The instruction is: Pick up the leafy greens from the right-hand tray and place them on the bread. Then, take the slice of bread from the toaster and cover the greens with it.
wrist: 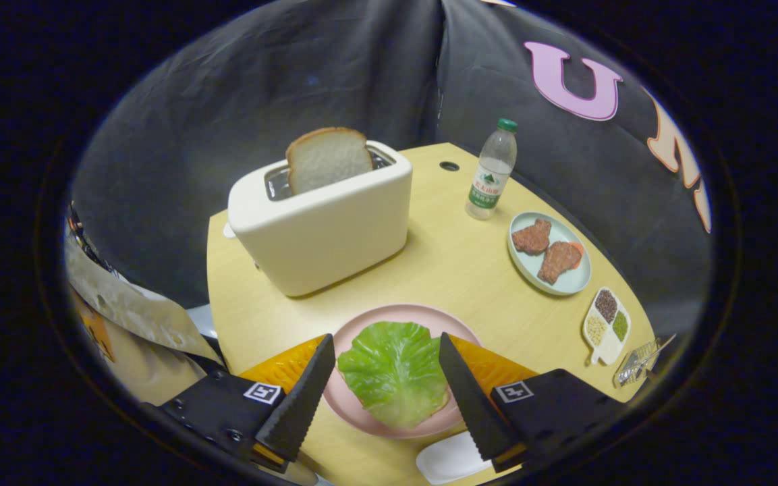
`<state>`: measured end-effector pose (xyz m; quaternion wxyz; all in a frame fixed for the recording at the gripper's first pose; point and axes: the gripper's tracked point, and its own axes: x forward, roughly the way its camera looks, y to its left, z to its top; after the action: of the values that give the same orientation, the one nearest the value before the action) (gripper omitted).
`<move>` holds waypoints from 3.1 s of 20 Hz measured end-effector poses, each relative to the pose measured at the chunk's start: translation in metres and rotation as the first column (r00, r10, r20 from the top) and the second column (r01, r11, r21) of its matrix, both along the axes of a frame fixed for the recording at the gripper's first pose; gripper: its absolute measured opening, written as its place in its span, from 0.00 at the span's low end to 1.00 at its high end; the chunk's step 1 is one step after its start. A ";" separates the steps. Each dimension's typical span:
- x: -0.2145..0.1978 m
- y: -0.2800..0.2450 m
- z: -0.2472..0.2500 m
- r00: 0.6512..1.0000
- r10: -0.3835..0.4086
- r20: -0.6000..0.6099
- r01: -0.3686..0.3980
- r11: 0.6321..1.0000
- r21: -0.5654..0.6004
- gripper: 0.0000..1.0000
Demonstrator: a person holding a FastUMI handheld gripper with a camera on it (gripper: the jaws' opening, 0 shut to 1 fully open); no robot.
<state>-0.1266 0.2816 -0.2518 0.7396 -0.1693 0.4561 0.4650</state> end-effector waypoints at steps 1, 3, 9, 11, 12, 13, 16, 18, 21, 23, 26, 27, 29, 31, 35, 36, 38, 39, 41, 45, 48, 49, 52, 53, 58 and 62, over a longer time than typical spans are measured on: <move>0.004 0.005 0.008 1.000 0.001 0.010 -0.001 1.000 0.006 0.99; 0.012 0.016 0.024 1.000 0.003 0.031 -0.004 1.000 0.015 0.98; 0.029 0.053 0.056 0.998 0.017 0.062 -0.019 1.000 0.020 1.00; 0.038 0.067 0.064 0.998 0.002 0.068 -0.004 1.000 0.030 1.00; 0.040 0.075 0.066 0.998 -0.009 0.061 0.006 0.999 0.040 1.00; 0.042 0.082 0.070 0.998 -0.025 0.051 0.023 0.999 0.046 0.99; 0.048 0.106 0.077 0.997 -0.079 0.014 0.078 0.994 0.072 1.00; 0.050 0.121 0.079 0.994 -0.108 -0.024 0.109 0.990 0.088 1.00; 0.054 0.142 0.081 0.987 -0.144 -0.077 0.151 0.983 0.107 1.00; 0.058 0.153 0.083 0.984 -0.154 -0.091 0.164 0.980 0.115 0.99; 0.059 0.174 0.083 0.980 -0.161 -0.117 0.176 0.975 0.138 0.97; 0.059 0.180 0.083 0.978 -0.164 -0.126 0.182 0.973 0.140 0.97; 0.061 0.189 0.077 0.976 -0.174 -0.132 0.192 0.972 0.134 0.97; 0.062 0.196 0.066 0.974 -0.180 -0.136 0.197 0.974 0.116 0.97; 0.058 0.204 0.042 0.968 -0.192 -0.163 0.205 0.977 0.065 0.97; 0.057 0.204 0.037 0.968 -0.193 -0.162 0.203 0.978 0.049 0.97; 0.055 0.200 0.029 0.966 -0.196 -0.168 0.202 0.979 0.023 0.97; 0.052 0.199 0.028 0.964 -0.195 -0.182 0.201 0.979 0.019 0.90; 0.048 0.194 0.025 0.959 -0.199 -0.204 0.204 0.979 0.005 0.77; 0.041 0.190 0.023 0.951 -0.201 -0.236 0.206 0.979 -0.004 0.50; 0.039 0.185 0.022 0.947 -0.205 -0.246 0.208 0.978 -0.014 0.29; 0.040 0.184 0.023 0.946 -0.204 -0.252 0.207 0.978 -0.012 0.23; 0.043 0.181 0.036 0.933 -0.231 -0.275 0.248 0.968 0.029 0.12; 0.044 0.181 0.042 0.933 -0.227 -0.279 0.250 0.967 0.050 0.08; 0.057 0.163 0.071 0.917 -0.265 -0.299 0.316 0.938 0.139 0.08; 0.060 0.145 0.095 0.898 -0.293 -0.328 0.369 0.907 0.201 0.08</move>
<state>-0.0662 0.4271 -0.1569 0.7488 0.0793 0.5175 0.4065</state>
